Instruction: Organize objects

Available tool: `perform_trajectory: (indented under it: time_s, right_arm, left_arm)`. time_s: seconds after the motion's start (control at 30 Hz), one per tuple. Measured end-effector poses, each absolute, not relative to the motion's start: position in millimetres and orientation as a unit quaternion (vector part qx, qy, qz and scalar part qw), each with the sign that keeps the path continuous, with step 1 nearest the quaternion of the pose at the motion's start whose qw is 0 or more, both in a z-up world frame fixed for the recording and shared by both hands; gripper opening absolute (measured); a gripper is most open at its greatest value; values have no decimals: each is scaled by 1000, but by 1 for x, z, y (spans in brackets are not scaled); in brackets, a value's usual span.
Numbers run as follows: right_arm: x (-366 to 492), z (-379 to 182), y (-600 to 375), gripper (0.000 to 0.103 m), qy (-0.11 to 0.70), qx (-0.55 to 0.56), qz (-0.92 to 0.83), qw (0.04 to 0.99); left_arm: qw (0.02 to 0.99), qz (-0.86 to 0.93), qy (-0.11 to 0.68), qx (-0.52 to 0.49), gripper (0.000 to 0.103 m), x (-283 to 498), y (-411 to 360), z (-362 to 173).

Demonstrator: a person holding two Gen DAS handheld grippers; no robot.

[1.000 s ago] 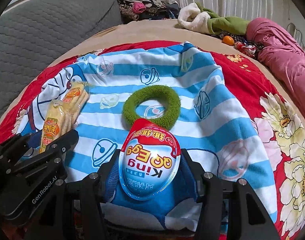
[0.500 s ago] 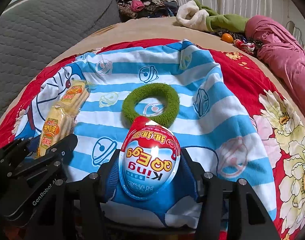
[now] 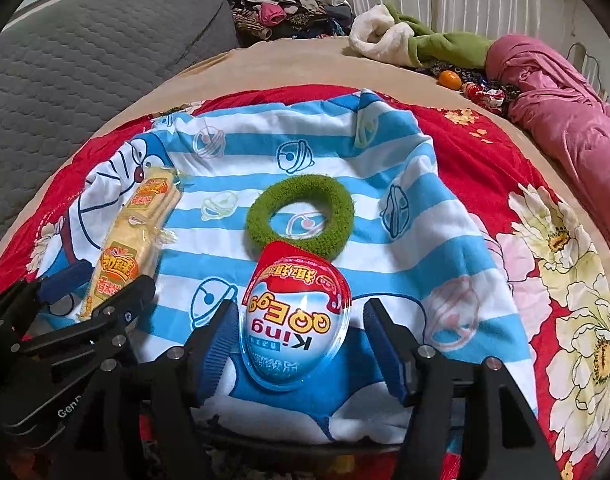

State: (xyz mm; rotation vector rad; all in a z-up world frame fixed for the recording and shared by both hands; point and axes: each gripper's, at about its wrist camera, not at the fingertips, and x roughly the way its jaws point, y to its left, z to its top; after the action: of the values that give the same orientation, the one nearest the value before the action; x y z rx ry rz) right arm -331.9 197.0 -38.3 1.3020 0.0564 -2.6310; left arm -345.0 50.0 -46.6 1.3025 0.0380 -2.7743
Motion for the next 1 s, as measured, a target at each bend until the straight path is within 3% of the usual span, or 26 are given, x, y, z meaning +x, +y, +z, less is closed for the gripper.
perform_trajectory:
  time_s: [0.33,1.0]
  right_arm:
    - [-326,-25,196,73,19,436,-894,103]
    - [-295,16,199,73,19,416,-903,106]
  left_arm:
    - [36,-898,12,438,77,-338,47,-42]
    - [49,-909,1,415,77,-300,39,1]
